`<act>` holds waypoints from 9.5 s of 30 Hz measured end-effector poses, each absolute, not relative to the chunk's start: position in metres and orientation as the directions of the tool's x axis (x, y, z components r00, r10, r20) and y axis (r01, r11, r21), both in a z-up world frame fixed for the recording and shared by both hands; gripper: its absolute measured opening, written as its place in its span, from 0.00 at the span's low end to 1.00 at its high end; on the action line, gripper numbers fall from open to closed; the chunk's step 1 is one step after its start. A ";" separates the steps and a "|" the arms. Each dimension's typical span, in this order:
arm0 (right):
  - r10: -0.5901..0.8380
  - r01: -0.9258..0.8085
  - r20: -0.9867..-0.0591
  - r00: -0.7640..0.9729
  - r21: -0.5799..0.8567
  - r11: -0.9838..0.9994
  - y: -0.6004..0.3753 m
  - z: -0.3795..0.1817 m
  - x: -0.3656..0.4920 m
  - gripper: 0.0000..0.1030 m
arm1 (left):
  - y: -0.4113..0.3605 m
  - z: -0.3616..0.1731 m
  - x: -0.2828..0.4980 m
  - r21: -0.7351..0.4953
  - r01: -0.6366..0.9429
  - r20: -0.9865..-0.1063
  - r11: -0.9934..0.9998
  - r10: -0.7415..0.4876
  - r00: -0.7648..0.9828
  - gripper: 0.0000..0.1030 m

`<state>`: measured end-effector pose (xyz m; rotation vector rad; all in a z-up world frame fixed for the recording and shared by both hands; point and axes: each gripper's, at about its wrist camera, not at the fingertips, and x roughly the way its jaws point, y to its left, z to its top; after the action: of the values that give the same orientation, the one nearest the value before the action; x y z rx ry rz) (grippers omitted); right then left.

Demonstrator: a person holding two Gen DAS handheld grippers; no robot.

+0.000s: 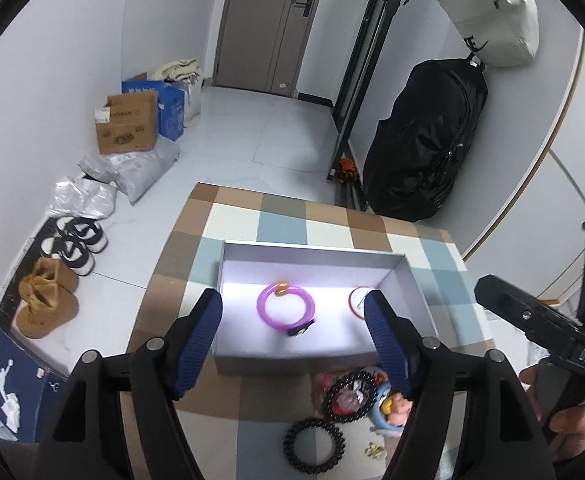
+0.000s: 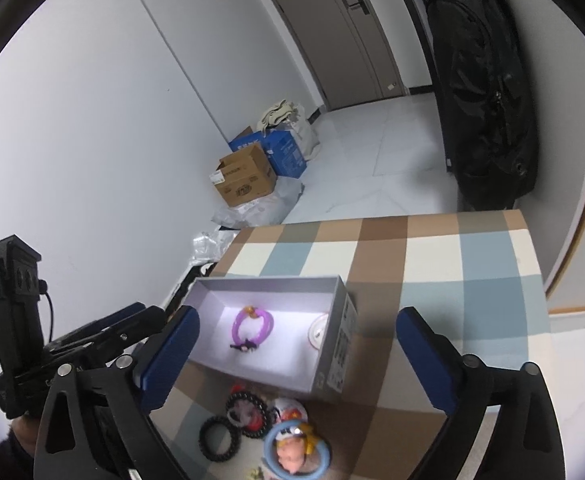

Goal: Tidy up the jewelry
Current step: 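Lift both open grippers out of the grey box, then lower the left gripper onto the black coiled hair tie and grasp it, then grasp the black bead bracelet with the right gripper while the left gripper holds the coiled tie, then carry the coiled tie and bead bracelet into the grey box and open both grippers, then lift both open grippers out of the grey box, then lower the left gripper toward the red pacifier beside the box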

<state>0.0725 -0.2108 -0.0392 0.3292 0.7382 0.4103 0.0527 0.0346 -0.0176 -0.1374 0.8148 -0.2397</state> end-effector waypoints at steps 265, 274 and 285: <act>0.441 -0.219 -0.584 0.682 0.413 0.884 -0.222 -0.039 0.035 1.00 | 0.016 -0.067 0.036 -0.334 0.193 -0.819 0.922 -0.386 0.424 0.77; 0.448 -0.216 -0.591 0.671 0.422 0.881 -0.224 -0.039 0.033 1.00 | 0.017 -0.078 0.042 -0.405 0.135 -0.826 0.904 -0.425 0.371 0.77; 0.459 -0.204 -0.583 0.670 0.450 0.869 -0.233 -0.039 0.031 1.00 | 0.019 -0.090 0.048 -0.516 0.074 -0.801 0.853 -0.512 0.311 0.43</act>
<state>0.0310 -0.2333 -0.0385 0.3656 0.7492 0.3835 0.0482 0.0195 -0.0895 -0.4240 1.2000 -0.4022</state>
